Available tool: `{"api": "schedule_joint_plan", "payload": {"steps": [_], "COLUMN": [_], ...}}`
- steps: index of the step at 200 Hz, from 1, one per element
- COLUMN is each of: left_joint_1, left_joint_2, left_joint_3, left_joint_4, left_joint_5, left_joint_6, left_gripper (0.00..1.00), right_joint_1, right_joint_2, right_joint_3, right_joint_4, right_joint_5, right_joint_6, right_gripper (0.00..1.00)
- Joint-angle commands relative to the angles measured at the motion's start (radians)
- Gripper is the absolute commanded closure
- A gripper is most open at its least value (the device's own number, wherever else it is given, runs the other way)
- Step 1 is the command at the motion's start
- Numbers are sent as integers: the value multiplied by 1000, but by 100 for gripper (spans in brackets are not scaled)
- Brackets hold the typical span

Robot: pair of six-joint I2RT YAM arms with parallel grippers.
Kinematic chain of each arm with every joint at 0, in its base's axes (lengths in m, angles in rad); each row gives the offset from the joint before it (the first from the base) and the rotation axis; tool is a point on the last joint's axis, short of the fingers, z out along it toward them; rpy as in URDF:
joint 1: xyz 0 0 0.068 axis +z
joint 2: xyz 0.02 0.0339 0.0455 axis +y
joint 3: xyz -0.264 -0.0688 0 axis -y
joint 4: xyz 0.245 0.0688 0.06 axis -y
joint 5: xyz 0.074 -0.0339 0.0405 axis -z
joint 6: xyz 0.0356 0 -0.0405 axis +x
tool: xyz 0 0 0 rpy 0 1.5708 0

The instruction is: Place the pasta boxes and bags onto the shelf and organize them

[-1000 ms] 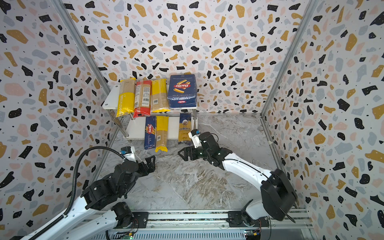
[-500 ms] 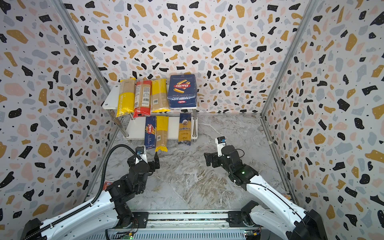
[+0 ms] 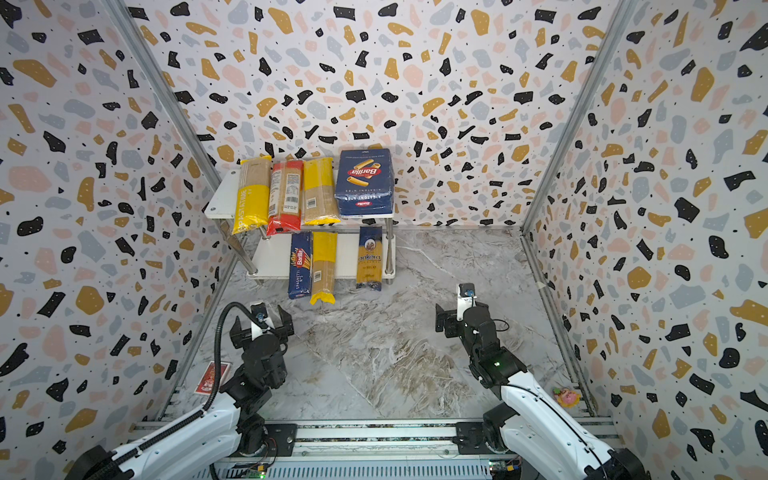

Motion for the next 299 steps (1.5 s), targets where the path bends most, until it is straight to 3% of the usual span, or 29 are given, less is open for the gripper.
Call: {"api": "schedule_joint_plan", "payload": {"steps": [1,37,62,75,93,133,153,184,192,210,225,255,299], "left_joint_1": [86,125,142,141,149,187,201,315,319,328,336,368,375], "left_joint_2": [0,209,417,459,493,688,658,714,741,699,721,714,709], "left_joint_3": [-59,-64,-57,-39,-27,-14,11,47,48,80,93,113,112], "left_joint_4": [256,448,635,663,686,885,783,742,789,654,662,610,608], "left_joint_5": [107,123,135,155,172,210,225,350,341,357,386,512,516], "left_joint_6": [8,44,55,73,76,90,67,-36,-29,-47,-39,-28,-32], "left_gripper": [1,1,1,1,1,1,1,1,1,1,1,1,1], "right_joint_1": [-27,-93,-179,-222,-272,-356,-361,-362,-361,-362,-381,-408,-405], "right_joint_2": [-13,71,112,122,142,288,394,472,489,596,688,691,694], "right_joint_3": [-47,-98,-103,-121,-184,-283,-285,-235,-233,-243,-211,-196,-180], "right_joint_4": [119,245,327,392,536,884,998,1016,1028,1155,1181,1150,1121], "right_joint_5": [61,109,66,44,64,-43,-52,-92,-105,-107,-114,-187,-208], "right_joint_6": [-2,-2,-35,-56,-62,-72,-96,-176,-189,-199,-175,-173,-192], "right_gripper": [1,1,1,1,1,1,1,1,1,1,1,1,1]}}
